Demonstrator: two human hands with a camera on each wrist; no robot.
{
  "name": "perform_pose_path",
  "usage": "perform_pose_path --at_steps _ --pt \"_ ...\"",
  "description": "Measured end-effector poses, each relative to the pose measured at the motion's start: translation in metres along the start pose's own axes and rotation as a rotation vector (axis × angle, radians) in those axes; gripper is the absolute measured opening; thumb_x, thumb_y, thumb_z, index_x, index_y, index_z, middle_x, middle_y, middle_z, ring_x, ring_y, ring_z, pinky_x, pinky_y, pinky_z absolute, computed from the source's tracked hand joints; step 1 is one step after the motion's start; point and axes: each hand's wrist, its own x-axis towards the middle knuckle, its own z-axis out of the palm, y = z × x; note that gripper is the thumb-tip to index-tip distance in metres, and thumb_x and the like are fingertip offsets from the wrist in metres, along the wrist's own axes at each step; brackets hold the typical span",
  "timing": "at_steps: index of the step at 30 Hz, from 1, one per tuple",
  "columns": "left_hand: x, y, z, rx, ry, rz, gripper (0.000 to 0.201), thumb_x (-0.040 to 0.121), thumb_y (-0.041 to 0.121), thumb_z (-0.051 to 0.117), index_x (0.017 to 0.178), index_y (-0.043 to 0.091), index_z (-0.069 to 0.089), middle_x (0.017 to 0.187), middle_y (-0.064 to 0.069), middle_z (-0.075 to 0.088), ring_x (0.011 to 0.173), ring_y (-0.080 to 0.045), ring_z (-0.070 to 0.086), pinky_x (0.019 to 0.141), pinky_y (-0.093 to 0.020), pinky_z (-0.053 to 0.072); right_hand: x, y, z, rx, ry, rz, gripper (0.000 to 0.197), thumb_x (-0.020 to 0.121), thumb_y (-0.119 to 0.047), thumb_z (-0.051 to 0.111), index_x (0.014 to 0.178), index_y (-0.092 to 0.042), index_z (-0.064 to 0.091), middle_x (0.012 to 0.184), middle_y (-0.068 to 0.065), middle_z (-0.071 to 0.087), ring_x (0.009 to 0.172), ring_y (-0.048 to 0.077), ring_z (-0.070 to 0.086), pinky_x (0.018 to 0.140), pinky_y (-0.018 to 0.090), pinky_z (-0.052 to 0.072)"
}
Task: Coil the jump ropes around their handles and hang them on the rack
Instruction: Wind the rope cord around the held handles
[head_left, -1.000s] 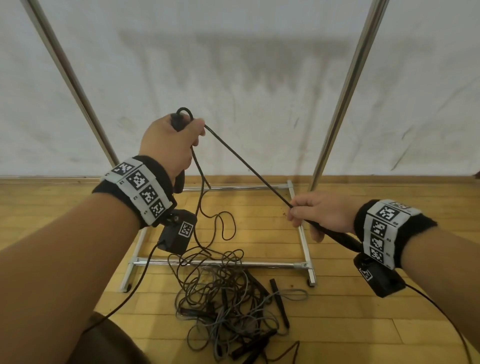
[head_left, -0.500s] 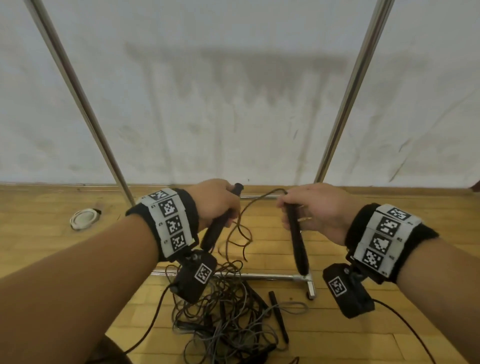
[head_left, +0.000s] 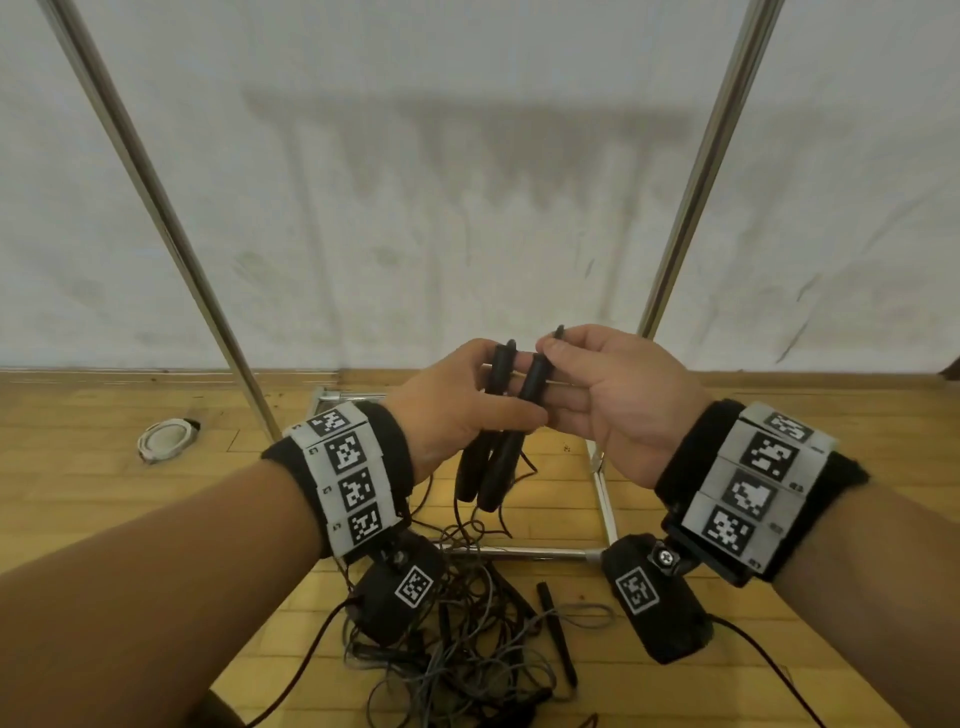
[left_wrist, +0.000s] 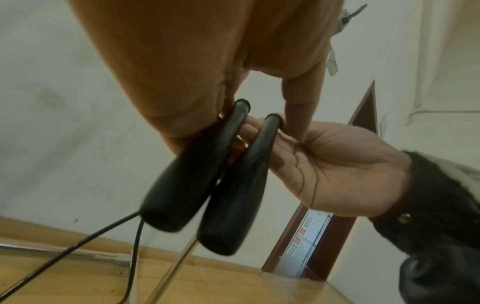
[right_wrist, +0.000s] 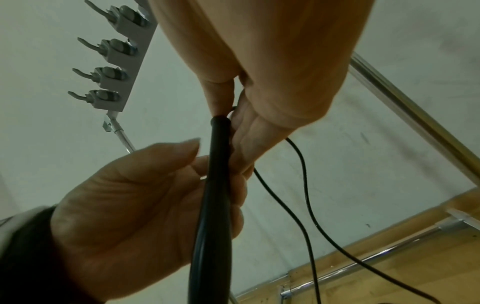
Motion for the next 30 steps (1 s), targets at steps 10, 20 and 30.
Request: perform_pose_path --at_steps 10,20,30 --pt "-0.001 0.009 0.004 0.618 0.039 0.066 0.033 0.091 0.022 0.068 0.112 0.042 0.053 0.089 0.005 0.066 0.068 -0.009 0.063 0.051 -0.017 0.045 0.000 -0.008 -0.007 -0.618 0.047 -0.186 0.008 0.100 -0.013 0.061 0.106 -0.014 0.067 0.092 0.001 0.079 0.081 0.012 0.076 0.078 0.029 0.064" --pt "-0.001 0.018 -0.010 0.976 0.040 0.285 0.022 0.098 0.035 0.063 0.087 0.038 0.045 0.078 0.008 0.061 0.066 -0.004 0.056 0.053 -0.022 0.034 0.001 -0.007 -0.015 -0.765 -0.334 -0.124 0.032 0.095 -0.002 0.059 0.123 -0.017 0.064 0.088 0.009 0.078 0.085 0.019 0.075 0.098 0.043 0.055" --pt "0.003 0.049 -0.050 -0.046 0.658 0.297 0.018 0.090 0.031 0.059 0.072 0.036 0.059 0.060 0.011 0.048 0.048 -0.011 0.040 0.046 -0.027 0.035 0.024 -0.034 -0.083 -1.318 -0.040 -0.208 0.035 0.101 -0.053 0.048 0.089 -0.030 0.071 0.075 -0.006 0.067 0.063 0.015 0.064 0.062 0.036 0.056"
